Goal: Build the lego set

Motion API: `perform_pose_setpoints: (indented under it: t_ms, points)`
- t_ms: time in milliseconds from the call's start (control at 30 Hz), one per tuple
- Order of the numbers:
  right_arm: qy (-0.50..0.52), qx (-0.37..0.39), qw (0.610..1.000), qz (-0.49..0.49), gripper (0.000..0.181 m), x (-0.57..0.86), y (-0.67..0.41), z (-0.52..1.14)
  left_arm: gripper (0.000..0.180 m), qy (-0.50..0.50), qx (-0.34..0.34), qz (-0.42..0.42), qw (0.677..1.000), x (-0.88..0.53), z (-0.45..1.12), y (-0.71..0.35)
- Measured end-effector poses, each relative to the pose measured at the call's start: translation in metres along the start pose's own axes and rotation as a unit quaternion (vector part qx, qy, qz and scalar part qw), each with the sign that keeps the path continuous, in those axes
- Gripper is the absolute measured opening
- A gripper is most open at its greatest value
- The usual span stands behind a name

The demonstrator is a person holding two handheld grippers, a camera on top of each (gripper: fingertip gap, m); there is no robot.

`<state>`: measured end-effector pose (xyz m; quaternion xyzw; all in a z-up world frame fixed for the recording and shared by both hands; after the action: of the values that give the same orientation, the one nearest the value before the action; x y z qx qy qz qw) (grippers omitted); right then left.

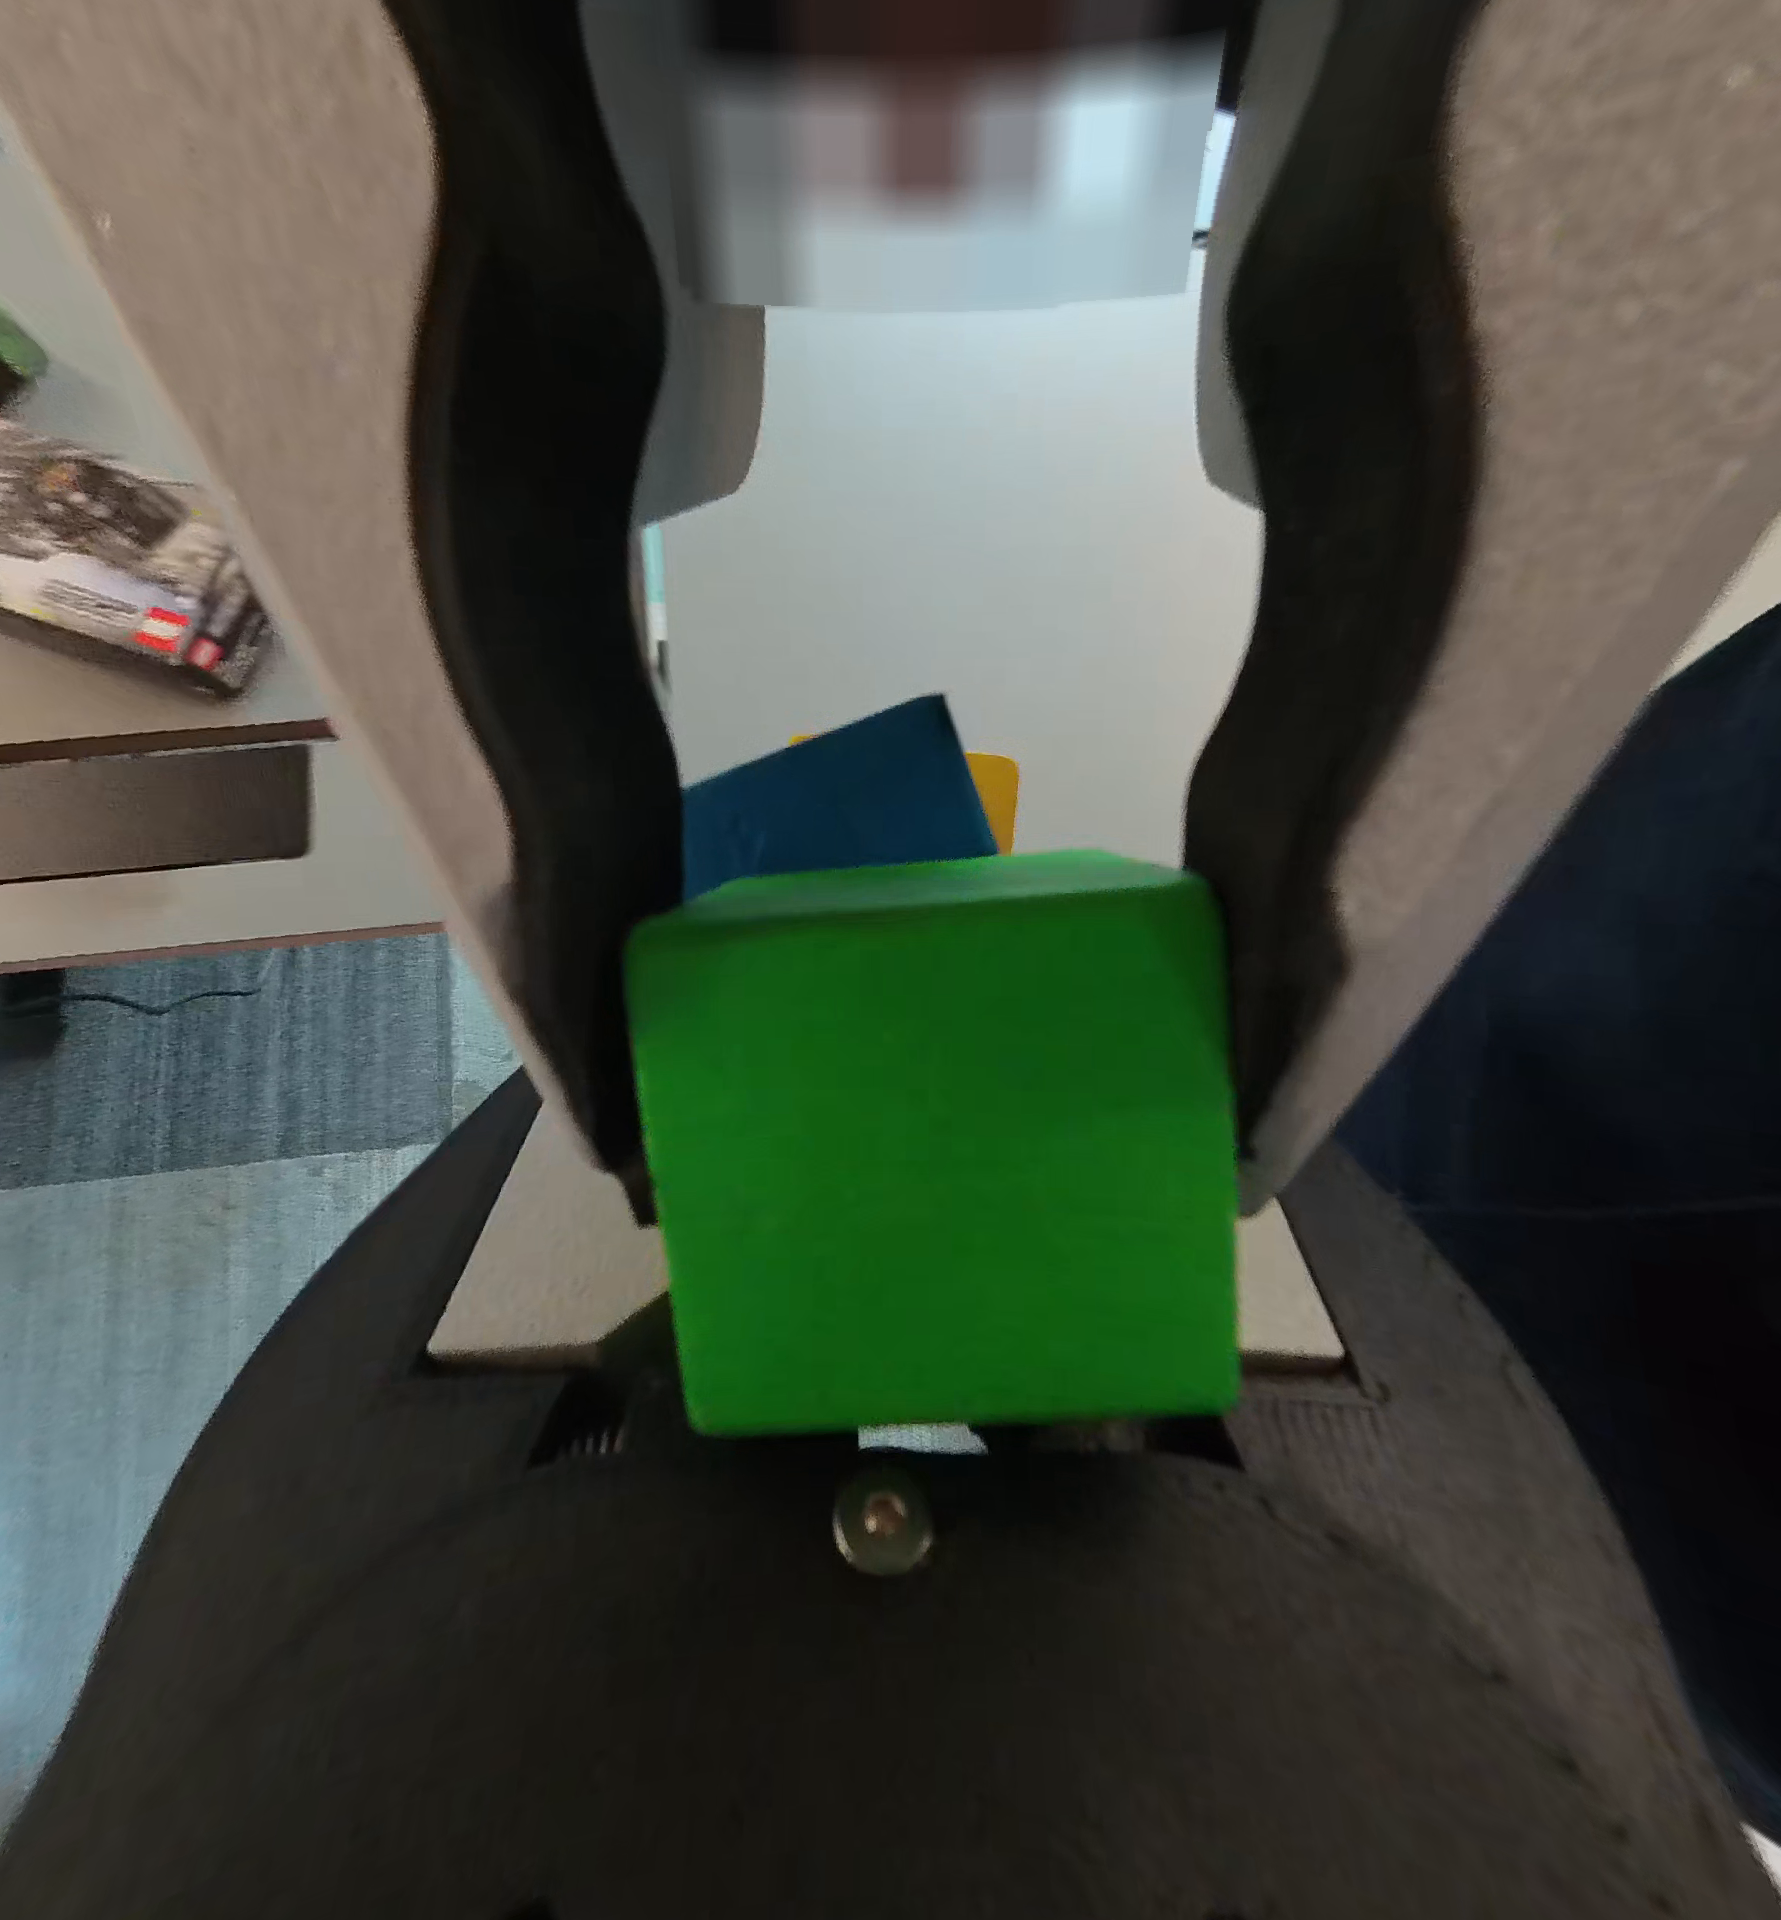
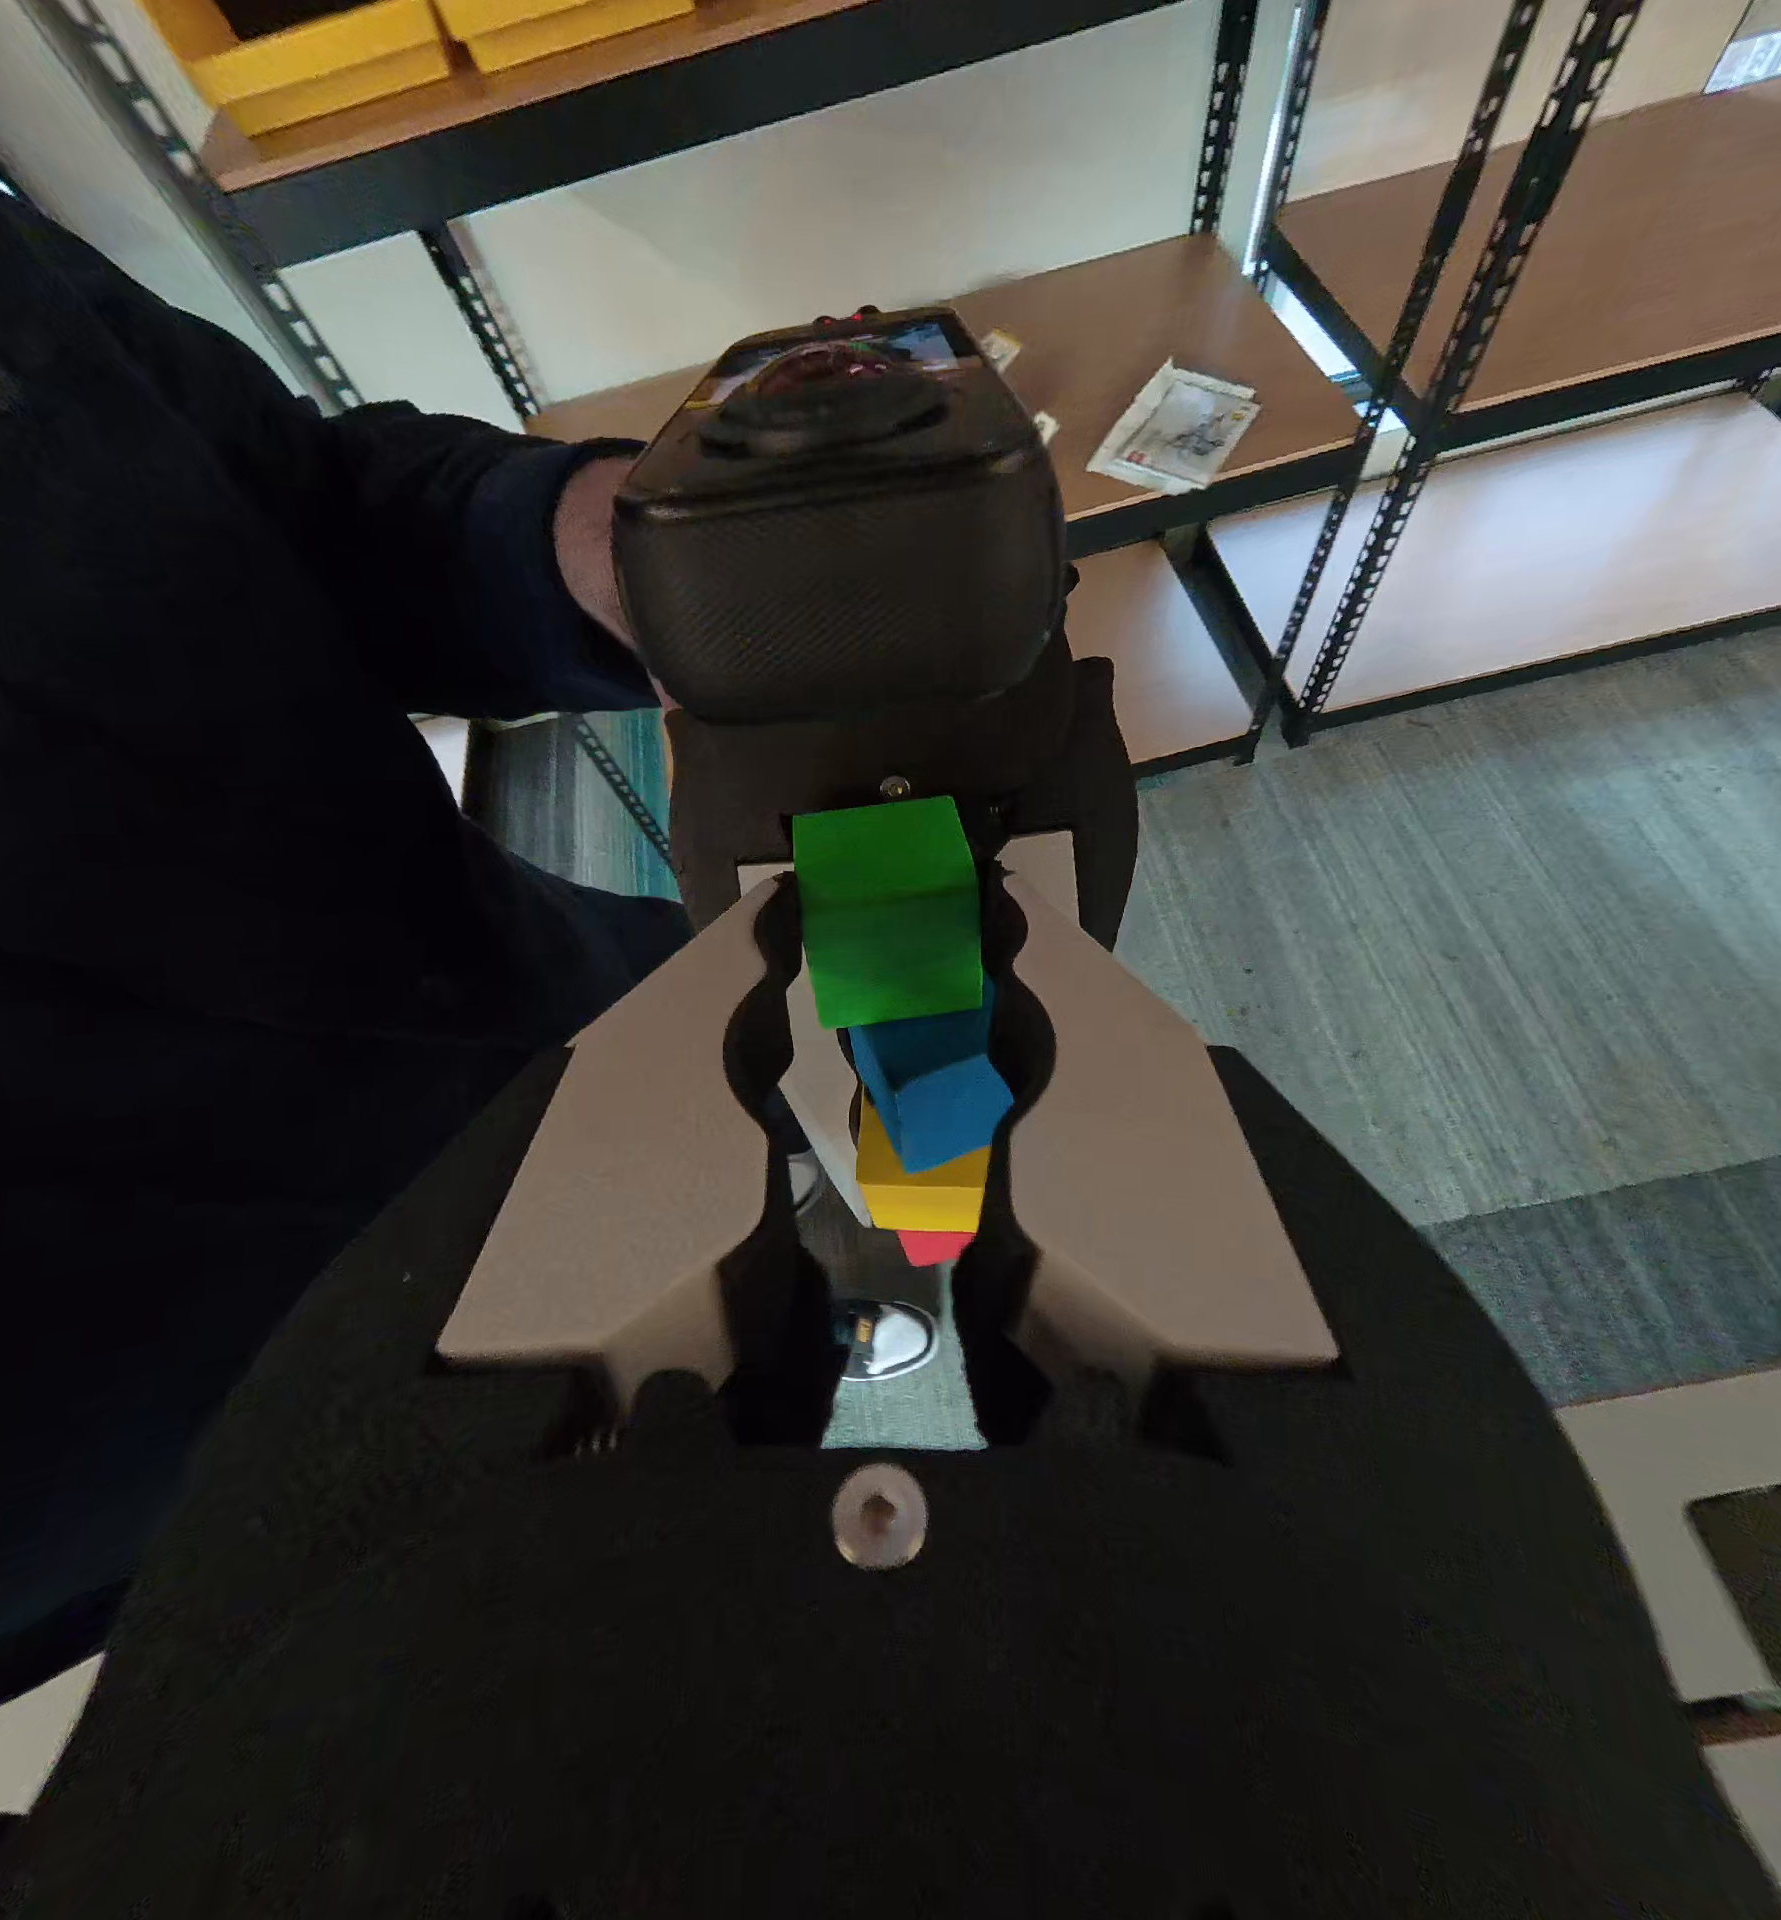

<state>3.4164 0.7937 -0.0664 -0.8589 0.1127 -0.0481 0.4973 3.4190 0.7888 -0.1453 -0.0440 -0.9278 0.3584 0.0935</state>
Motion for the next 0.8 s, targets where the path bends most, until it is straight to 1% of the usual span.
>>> perform_pose_setpoints:
  t_ms: [233,400,633,800]
  points:
    - [0.009,0.003,1.0,0.007,0.034,0.16,-0.003,0.03,0.033,0.002,0.001,-0.002,1.0,-0.16,-0.012,0.005]
    - [0.038,0.008,0.999,0.019,0.034,0.274,-0.012,0.059,0.032,0.026,0.002,0.024,0.999,-0.278,-0.031,0.017]
    - [0.083,0.025,0.995,0.049,0.034,0.435,-0.04,0.087,0.032,0.053,-0.038,0.059,0.996,-0.438,-0.072,0.016]
    - [0.098,0.021,0.993,0.061,0.034,0.533,-0.043,0.095,0.032,0.06,-0.037,0.064,0.995,-0.541,-0.078,0.01]
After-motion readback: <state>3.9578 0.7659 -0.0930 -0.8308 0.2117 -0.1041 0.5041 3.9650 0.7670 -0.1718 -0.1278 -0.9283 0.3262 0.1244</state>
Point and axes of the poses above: each gripper's, where its closed fingertips meet, z out along the fingers, y out of its underside, x = y × z across the jaws, the point moved 4 cm from there along -z, back along the fingers, and after that the axes turned 8 degrees about -z, right-handed, at the moved point
